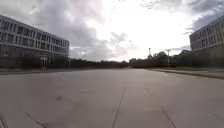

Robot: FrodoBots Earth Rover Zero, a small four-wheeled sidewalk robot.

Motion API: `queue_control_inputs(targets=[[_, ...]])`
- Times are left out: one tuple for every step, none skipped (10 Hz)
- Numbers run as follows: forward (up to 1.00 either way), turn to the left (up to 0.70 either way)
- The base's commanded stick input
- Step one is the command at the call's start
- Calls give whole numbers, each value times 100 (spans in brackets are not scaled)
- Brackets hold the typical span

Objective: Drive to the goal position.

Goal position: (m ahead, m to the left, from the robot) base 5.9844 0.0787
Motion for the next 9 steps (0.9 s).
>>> queue_control_inputs(targets=[[70, 0], [70, 0], [70, 0], [70, 0], [70, 0], [70, 0], [70, 0], [70, 0], [70, 0]])
